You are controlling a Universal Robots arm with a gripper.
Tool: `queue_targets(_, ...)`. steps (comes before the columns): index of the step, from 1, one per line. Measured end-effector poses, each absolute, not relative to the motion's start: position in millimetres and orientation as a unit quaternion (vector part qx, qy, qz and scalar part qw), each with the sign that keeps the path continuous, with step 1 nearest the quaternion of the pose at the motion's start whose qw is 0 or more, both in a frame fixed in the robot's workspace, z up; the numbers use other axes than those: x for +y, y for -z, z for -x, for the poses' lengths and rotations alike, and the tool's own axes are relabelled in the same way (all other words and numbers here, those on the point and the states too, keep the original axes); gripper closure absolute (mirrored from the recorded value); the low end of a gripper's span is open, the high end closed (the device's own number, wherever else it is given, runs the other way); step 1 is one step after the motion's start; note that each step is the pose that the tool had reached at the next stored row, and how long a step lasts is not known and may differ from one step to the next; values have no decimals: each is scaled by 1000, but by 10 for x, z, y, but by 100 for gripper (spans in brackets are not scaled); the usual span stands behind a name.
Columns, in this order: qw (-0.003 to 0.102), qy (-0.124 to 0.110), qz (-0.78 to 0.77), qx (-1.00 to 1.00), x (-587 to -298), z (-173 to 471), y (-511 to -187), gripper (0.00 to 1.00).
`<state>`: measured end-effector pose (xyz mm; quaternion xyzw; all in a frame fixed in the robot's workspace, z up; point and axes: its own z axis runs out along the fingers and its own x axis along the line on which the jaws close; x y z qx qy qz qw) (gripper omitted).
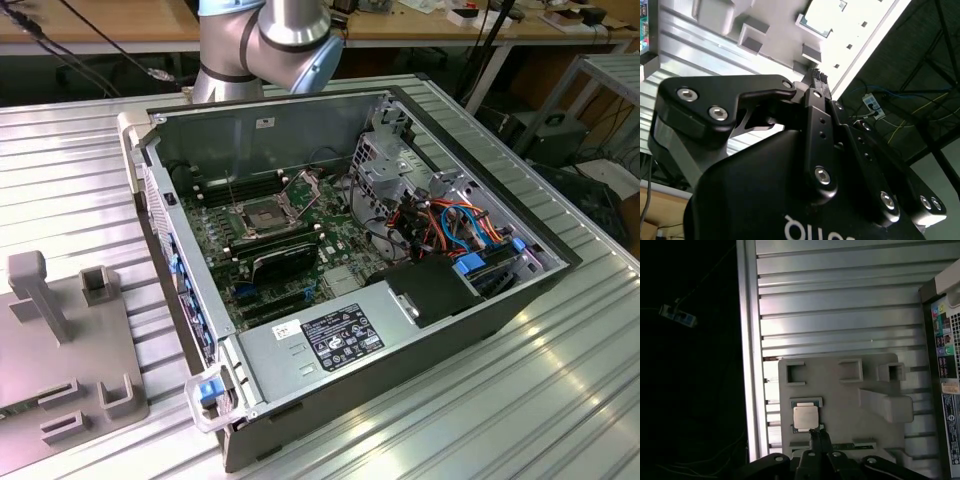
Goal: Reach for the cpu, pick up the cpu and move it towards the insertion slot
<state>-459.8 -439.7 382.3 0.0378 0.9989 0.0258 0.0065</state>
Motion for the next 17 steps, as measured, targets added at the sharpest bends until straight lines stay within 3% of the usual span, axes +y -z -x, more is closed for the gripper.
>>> queue_targets(17,4,-26,-38,999,-4397,4789,-3807,89)
